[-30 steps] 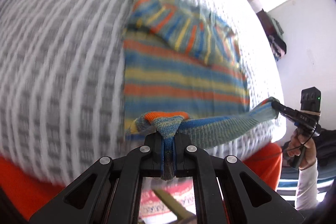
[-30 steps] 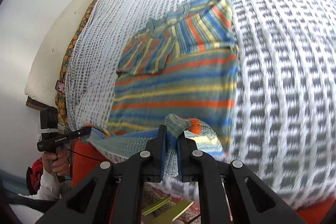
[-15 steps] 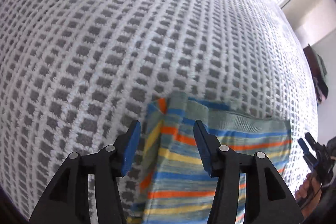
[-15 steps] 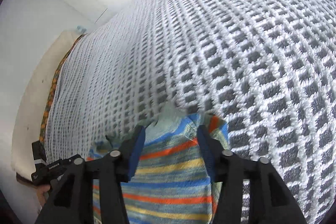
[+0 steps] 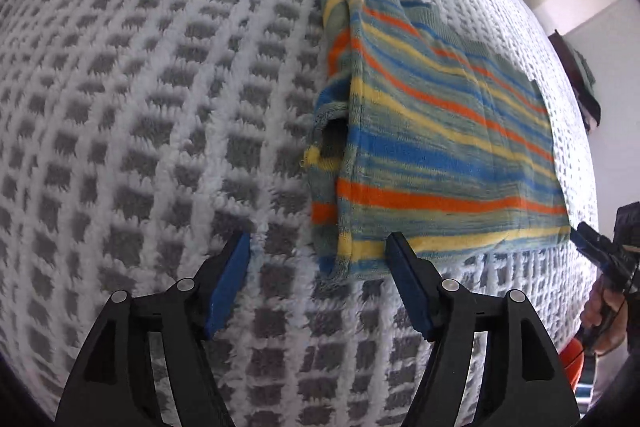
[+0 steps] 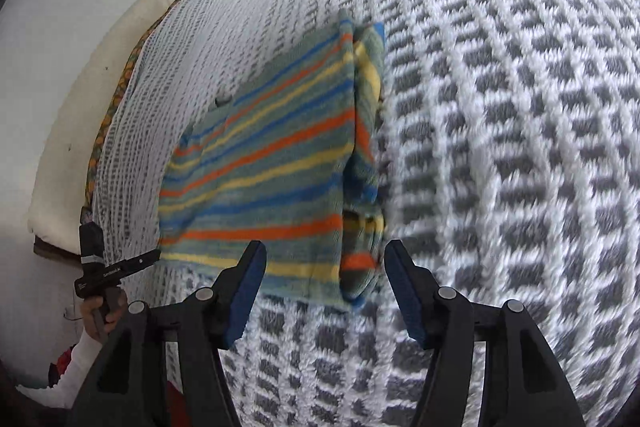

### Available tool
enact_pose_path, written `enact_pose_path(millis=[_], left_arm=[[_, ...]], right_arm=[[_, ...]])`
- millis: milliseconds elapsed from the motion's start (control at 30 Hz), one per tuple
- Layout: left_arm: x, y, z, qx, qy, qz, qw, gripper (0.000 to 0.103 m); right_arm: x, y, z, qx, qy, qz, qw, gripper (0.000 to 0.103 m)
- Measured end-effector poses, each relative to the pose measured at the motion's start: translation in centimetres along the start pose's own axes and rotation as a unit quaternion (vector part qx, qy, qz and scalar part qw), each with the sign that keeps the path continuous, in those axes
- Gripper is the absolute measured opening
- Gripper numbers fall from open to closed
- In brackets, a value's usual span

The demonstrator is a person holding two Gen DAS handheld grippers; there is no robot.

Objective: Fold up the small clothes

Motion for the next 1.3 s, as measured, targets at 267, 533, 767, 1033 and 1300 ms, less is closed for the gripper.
enact_pose_path(millis=[267, 533, 767, 1033, 1300], left_arm=[[1.9, -2.4, -0.9, -0.026, -0.002, 0.033, 0.9991, 0.005], [-2.9, -3.0, 3.2, -0.021, -0.004, -0.038, 0.9991, 0.005], [-4.4, -2.8, 0.9, 0.01, 0.011, -0.036, 0.9993, 0.022], [-4.2, -0.3, 1.5, -0.015, 0.007, 0.004, 0.9999, 0.053], [-3.1, -2.9, 0.0, -0.033, 0.014, -0.008, 0.9993, 0.005]], right_arm=[[-0.6, 0.0, -2.4, -0.046, 0.004, -0.011, 0.999, 0.009], [-5.0, 0.9, 3.6, -0.03, -0.023, -0.006, 0.999, 0.002], [-9.7, -2.7, 3.6, -0.068, -0.019, -0.048, 0.996, 0.007], [-4.1, -1.0, 3.4, 0.035, -0.081, -0.085, 0.992, 0.07], [-1.4, 1.2, -3.8, 0.012, -0.006, -0.087, 0.996, 0.009]])
Point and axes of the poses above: each gripper's, at about its wrist camera, not at the fingertips, and z roughly against the way its jaws point, y to its left, x to its top, the point moved 6 cm from there along -z, roughly the way its jaws point
